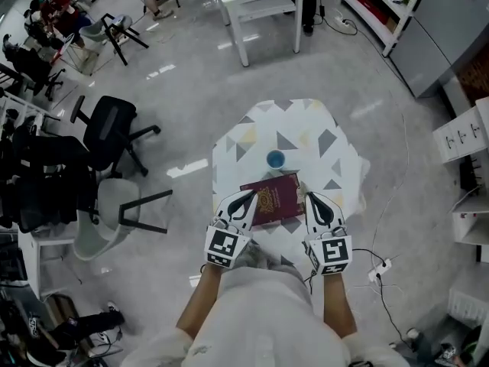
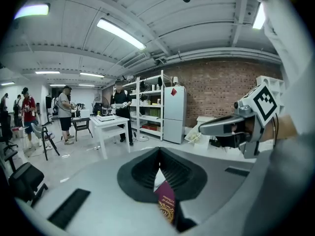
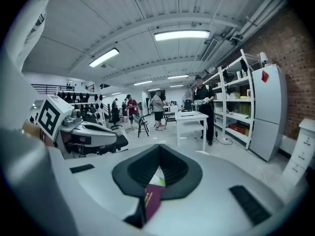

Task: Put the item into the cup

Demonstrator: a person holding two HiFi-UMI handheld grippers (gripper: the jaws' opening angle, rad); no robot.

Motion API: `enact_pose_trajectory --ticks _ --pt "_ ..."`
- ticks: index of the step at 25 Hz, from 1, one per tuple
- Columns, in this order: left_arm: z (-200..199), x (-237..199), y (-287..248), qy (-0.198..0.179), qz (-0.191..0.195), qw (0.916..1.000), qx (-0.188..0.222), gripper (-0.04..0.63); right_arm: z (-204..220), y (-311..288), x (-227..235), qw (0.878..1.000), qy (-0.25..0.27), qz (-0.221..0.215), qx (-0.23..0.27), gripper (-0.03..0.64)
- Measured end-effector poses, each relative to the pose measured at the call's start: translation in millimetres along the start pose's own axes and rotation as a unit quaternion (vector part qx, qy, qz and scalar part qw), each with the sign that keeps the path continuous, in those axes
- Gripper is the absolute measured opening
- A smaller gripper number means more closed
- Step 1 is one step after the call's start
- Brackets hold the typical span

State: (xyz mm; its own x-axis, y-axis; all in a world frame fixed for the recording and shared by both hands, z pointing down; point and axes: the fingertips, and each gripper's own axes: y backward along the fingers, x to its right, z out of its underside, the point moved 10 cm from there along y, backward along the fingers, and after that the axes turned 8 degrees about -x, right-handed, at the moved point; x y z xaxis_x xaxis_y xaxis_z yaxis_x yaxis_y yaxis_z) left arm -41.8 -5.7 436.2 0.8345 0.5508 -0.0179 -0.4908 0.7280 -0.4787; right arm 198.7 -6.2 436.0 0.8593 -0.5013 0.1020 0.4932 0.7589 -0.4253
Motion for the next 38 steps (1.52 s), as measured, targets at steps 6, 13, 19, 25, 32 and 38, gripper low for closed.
enact_pose_trajectory --ticks 6,13,19,25,32,38 --pt "6.6 -3.2 -15.5 0.003 0.003 0.9998 -0.017 0.012 11.3 -22.0 7.5 1.0 -0.01 -0.012 -0.013 0.005" --pt "15.8 -21.9 -39.8 0.01 0.034 0.9991 -0.023 0.012 13.6 -45.4 8.1 1.0 -0.004 0.001 -0.03 0.005" --pt "26.6 -49.5 -60.9 0.021 0.068 0.9969 -0.033 0.012 7.8 -67.0 3.7 0.999 -0.001 0.022 -0.05 0.005" --pt "35.6 -69.8 -82.1 0.033 0.097 0.9939 -0.041 0.012 6.2 -92.4 4.2 0.997 0.0 0.04 -0.07 0.005" --pt "42.6 -86.8 -99.9 0.035 0.12 0.9911 -0.047 0.012 6.5 -120.1 5.0 0.995 0.004 0.046 -0.088 0.005" --pt "47.3 -96.8 -113.3 0.041 0.126 0.9897 -0.053 0.012 9.6 -137.6 6.1 0.994 0.002 0.044 -0.102 0.005"
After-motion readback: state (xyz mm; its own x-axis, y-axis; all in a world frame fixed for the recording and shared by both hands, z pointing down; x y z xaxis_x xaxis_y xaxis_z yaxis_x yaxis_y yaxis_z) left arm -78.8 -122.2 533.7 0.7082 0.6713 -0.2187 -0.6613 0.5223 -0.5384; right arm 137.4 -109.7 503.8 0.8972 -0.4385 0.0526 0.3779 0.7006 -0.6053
